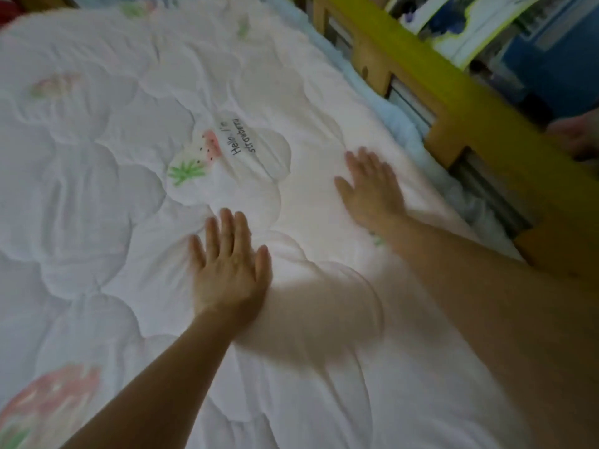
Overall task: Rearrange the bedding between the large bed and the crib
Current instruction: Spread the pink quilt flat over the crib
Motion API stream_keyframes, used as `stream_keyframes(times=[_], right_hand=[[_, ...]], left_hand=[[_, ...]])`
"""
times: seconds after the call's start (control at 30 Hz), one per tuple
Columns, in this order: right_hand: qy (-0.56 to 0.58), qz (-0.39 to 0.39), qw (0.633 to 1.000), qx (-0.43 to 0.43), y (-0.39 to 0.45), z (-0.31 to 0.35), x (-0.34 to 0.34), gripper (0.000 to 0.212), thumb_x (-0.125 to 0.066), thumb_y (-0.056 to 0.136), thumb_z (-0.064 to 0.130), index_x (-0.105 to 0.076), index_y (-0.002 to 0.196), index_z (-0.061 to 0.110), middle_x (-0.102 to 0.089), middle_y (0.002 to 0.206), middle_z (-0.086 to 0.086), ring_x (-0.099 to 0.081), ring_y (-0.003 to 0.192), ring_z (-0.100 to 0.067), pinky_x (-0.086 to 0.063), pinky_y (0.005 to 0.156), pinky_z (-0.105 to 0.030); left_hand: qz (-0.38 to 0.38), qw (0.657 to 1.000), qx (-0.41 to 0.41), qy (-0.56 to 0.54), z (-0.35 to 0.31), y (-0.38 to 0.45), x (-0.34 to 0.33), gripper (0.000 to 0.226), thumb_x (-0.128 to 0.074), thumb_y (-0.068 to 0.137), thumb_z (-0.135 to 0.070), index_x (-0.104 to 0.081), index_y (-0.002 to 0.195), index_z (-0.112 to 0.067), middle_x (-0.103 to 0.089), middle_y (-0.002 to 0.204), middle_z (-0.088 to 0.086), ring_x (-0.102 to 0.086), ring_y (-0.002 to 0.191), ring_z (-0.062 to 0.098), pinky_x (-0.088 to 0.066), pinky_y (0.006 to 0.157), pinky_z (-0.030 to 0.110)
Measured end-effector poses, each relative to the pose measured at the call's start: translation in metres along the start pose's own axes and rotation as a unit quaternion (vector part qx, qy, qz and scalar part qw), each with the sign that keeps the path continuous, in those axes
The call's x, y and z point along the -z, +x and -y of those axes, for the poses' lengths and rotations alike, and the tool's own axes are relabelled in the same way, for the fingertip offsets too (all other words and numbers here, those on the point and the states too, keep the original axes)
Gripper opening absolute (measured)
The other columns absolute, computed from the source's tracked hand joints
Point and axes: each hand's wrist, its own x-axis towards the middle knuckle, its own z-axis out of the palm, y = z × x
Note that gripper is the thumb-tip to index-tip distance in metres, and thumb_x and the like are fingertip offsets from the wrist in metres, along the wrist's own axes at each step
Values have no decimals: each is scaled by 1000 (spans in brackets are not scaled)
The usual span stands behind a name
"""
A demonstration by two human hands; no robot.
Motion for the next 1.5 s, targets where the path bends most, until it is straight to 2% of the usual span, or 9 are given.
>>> stream_keyframes(times=[0.07, 0.1, 0.27, 0.43, 0.57, 0.8, 1.03, 1.2, 1.5], right_hand=[[21, -41, 996, -76, 12, -16, 9, 56, -30, 101, 31, -20, 150, 5, -14, 158, -13, -13, 146, -23, -7, 120, -33], [16, -53, 997, -60, 15, -2, 12, 56, -31, 101, 30, -22, 149, 2, -16, 157, -16, -15, 146, -26, -9, 120, -35], [-5, -20, 974, 228, 67, 106, 20, 60, -27, 101, 42, -11, 153, 18, -5, 160, -6, -2, 148, -21, 3, 120, -37], [62, 58, 963, 257, 122, 152, 5, 61, -25, 100, 48, -9, 153, 23, -7, 160, -2, -3, 148, -19, 2, 118, -35], [-12, 88, 948, 305, 143, 128, -20, 65, -22, 98, 56, -8, 153, 25, -1, 161, 2, 1, 148, -15, 3, 119, -35], [-62, -27, 996, 66, 170, 13, 1, 59, -21, 101, 39, -13, 152, 9, -9, 159, -12, -7, 147, -22, 0, 119, -32], [-5, -7, 1000, 25, 45, 0, -7, 59, -18, 101, 42, -11, 153, 15, -6, 160, -7, -5, 147, -21, 1, 120, -34], [-3, -34, 998, 47, -100, -35, -4, 60, -21, 98, 42, -24, 150, 12, -20, 157, -11, -19, 145, -26, -9, 120, -36], [-43, 44, 996, -67, -349, -108, 18, 60, -27, 99, 43, -29, 149, 10, -25, 155, -13, -23, 144, -27, -20, 118, -40]], left_hand=[[11, 1000, 14, 0, -3, 19, 4, 68, -9, 96, -51, 6, 153, -18, 12, 160, 5, 12, 147, 24, 7, 117, 48], [21, 999, 27, -1, -6, 28, 9, 68, -12, 97, -51, 7, 153, -18, 13, 160, 5, 14, 147, 24, 7, 117, 49], [37, 997, 71, -3, -24, 77, 20, 67, -13, 98, -50, 11, 152, -16, 17, 159, 4, 20, 145, 23, 11, 117, 51], [-5, 996, 88, 12, -21, 95, 2, 68, -4, 95, -48, 6, 152, -12, 9, 160, 4, 13, 147, 21, 7, 118, 49], [-48, 995, 84, 22, -17, 95, -12, 73, 5, 90, -50, 3, 153, -13, 6, 161, 2, 10, 147, 20, 8, 118, 48], [-32, 996, 82, 0, -17, 97, -8, 71, -6, 93, -50, 1, 153, -13, 4, 161, 2, 8, 148, 21, 5, 118, 49], [56, 995, 87, -17, -38, 64, 9, 71, -9, 97, -54, 8, 152, -12, 13, 159, 8, 13, 147, 26, 7, 118, 49], [82, 996, 7, -21, -77, -31, 6, 75, -10, 95, -59, 10, 152, -14, 15, 159, 8, 15, 146, 27, 8, 117, 50], [203, 958, -199, 35, -140, -198, 16, 78, -14, 94, -62, 17, 150, -18, 22, 156, 16, 19, 144, 35, 4, 116, 57]])
